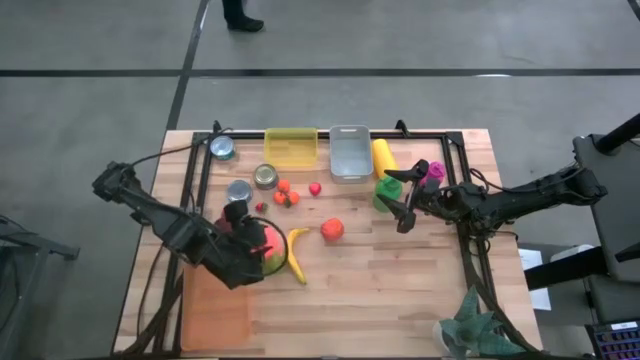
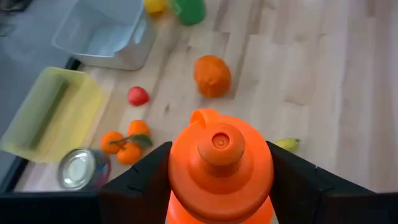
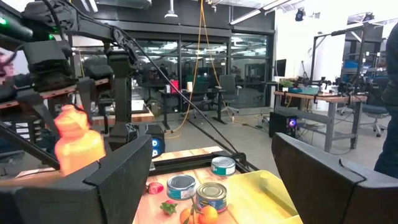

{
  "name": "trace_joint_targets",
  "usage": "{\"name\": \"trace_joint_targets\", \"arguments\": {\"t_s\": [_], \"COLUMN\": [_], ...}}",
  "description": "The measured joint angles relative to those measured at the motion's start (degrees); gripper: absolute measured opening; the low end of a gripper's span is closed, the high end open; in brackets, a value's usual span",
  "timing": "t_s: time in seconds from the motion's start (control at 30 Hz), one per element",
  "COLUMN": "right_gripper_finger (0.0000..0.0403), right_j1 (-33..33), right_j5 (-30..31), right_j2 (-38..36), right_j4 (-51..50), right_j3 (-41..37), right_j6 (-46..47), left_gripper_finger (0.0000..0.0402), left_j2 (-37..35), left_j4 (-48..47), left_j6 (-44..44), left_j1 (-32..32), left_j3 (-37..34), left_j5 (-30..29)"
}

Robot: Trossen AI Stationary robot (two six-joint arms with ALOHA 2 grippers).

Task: Pick & Place Food Item
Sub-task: Put the orange tumbler into the orange bin

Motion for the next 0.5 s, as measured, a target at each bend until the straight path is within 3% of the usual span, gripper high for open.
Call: {"name": "trace_joint_targets", "arguments": {"t_s": [0.27,0.5], "right_gripper_finger": [0.0328,0.0328], "right_j1": [0.02,0.01], "right_j5": [0.0,0.0], "right_j2": [0.0,0.0], "right_j4": [0.0,-0.02], "right_j3": [0.0,0.0], "right_j6": [0.11,0.0], "left_gripper_finger": [0.0219,0.0212], "left_j2": [-0.36,-0.37], "left_j4": [7.47,7.42], "left_j6": [5.91,4.84], "left_j1": [-0.85,-1.18], "left_j3": [-0.36,-0.4], "left_j5": [0.72,0.64]}}
